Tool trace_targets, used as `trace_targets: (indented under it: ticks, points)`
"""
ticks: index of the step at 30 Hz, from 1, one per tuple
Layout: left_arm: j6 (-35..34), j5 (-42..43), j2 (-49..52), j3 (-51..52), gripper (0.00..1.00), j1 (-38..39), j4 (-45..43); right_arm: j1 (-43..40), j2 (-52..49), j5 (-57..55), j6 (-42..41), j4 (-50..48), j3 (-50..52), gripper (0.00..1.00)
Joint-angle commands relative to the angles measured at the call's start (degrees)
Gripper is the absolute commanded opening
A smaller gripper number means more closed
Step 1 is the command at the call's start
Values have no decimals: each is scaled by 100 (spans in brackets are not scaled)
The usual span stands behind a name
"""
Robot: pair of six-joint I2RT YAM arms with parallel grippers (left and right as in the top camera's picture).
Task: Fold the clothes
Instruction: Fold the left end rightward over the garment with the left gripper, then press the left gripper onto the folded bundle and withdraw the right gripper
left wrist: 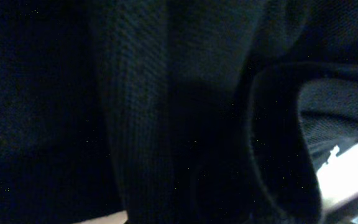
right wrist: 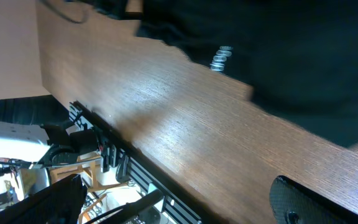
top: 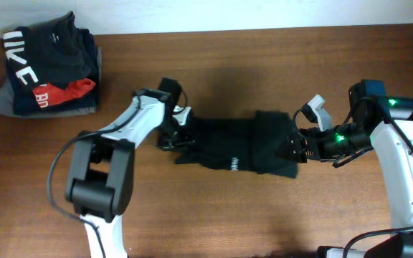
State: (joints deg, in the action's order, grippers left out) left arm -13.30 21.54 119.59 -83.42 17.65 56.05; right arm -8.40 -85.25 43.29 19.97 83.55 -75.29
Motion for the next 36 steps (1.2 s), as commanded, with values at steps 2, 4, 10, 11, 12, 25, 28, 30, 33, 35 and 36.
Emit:
trace_targets:
  ticks: [2,4,10,11,12,25,28,30,33,35,36]
  points:
    - [-17,-1596,-745,-74,1,-426,566,-20,101,-46,76,-35,50,99]
    - [-17,-1862,-938,-76,0,-616,848,-17,101,-44,76,-39,50,99]
    - [0,-2485,-1292,-76,0,-1158,1537,-17,98,-22,72,-39,50,99]
    - [9,-2507,-1318,-76,0,-1220,1602,-17,98,-22,72,-39,50,99]
    - [9,-2533,-1340,-76,0,-1272,1665,-17,101,-22,72,-39,50,99]
    - [7,-2758,-1539,-861,0,-933,2468,-17,98,-26,50,-260,140,99]
    - [7,-2758,-1539,-1207,0,-664,2664,-17,98,-35,-142,-570,400,99]
    - [7,-2765,-1539,-1309,0,-437,2673,-17,90,-42,-345,-850,640,99]
    - [2,-2887,-1537,-1318,1,-50,2653,-17,90,-48,-446,-1211,1045,100]
    - [2,-3010,-1537,-1316,1,192,2653,-17,87,-46,-446,-1325,1257,100]
    - [2,-3045,-1537,-1316,1,319,2653,-17,87,-48,-446,-1360,1329,100]
